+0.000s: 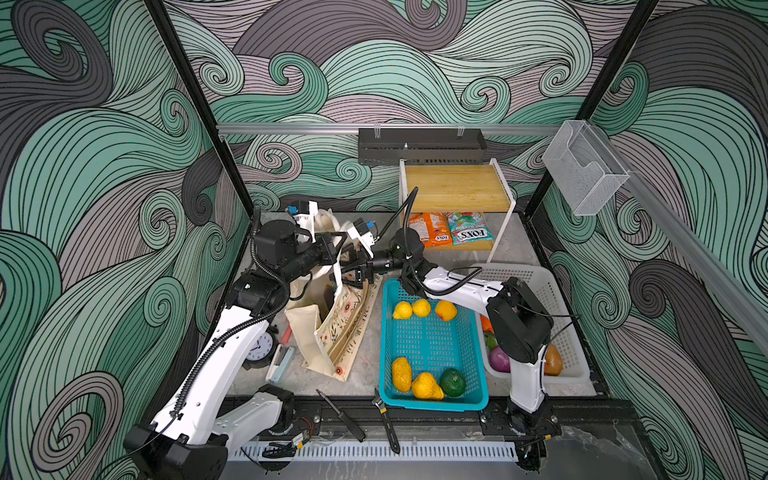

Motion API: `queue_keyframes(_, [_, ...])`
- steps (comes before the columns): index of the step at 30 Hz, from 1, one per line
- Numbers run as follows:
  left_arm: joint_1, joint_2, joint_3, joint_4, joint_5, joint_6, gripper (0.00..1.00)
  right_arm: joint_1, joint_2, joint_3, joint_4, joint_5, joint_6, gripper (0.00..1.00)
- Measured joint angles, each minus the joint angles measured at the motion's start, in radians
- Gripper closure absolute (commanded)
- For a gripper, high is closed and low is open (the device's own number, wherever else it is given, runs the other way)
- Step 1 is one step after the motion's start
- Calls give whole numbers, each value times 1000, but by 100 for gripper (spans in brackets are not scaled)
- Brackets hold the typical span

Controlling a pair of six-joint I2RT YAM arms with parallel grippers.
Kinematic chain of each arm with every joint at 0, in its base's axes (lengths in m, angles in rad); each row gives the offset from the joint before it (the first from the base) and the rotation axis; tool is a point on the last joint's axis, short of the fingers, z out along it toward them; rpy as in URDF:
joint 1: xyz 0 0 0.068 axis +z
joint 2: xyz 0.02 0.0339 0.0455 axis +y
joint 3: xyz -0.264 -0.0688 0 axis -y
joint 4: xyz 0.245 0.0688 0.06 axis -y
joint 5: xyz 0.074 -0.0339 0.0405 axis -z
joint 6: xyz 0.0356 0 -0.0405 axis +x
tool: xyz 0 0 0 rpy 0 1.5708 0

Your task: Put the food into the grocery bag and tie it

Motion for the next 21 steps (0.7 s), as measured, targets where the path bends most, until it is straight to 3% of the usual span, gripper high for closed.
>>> queue_keyframes(3, [3,0,8,1,45,0,78,0,-27,-1,-40,-11,-33,10])
queue_keyframes(9, [1,-4,-29,51,71,-9,85,2,-38,-11,-8,-1,-15,9])
queue_keyframes(17, [-17,-1,-65,84,-3,16,87,16,-2,20,32,27,34,18])
queue_keyframes(21, [-17,-5,-79,106,-46,10,86,20,59,65,108,27,117,24])
